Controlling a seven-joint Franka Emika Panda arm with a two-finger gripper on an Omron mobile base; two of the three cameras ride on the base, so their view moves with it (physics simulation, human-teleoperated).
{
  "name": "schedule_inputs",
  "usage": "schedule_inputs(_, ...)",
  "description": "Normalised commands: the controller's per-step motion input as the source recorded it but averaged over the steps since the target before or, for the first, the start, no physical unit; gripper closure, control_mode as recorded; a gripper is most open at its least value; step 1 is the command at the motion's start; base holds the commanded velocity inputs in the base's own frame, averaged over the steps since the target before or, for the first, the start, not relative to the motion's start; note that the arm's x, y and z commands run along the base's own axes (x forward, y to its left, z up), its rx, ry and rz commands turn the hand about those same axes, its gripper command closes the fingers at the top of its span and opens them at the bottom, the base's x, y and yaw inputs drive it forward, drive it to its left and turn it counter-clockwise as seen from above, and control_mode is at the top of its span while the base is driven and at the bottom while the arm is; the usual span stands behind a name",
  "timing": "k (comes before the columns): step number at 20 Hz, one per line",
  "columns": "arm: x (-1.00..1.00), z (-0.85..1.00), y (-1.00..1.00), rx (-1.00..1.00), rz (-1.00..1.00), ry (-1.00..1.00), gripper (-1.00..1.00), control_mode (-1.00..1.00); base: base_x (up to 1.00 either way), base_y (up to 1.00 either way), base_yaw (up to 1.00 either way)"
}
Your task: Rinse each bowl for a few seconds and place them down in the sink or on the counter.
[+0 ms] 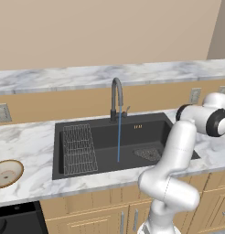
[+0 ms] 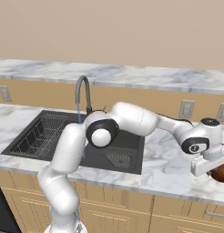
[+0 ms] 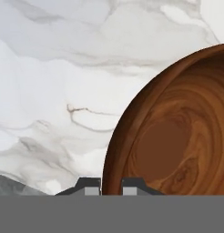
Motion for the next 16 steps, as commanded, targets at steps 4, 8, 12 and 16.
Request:
schedule_inputs(4, -0.24, 0.32, 0.09, -0.04, 0.15, -0.02, 1.0, -1.0, 0.0, 0.0, 0.0)
schedule_inputs(8, -0.17, 0.32, 0.13, -0.05, 0.15, -0.03, 1.0, -1.0, 0.0, 0.0, 0.0)
schedule_inputs(12, -0.08, 0.2, 0.2, 0.01, 0.16, 0.0, 1.0, -1.0, 0.0, 0.0, 0.0)
schedule_inputs(16, -0.09, 0.2, 0.22, 0.0, 0.15, 0.0, 1.0, -1.0, 0.0, 0.0, 0.0)
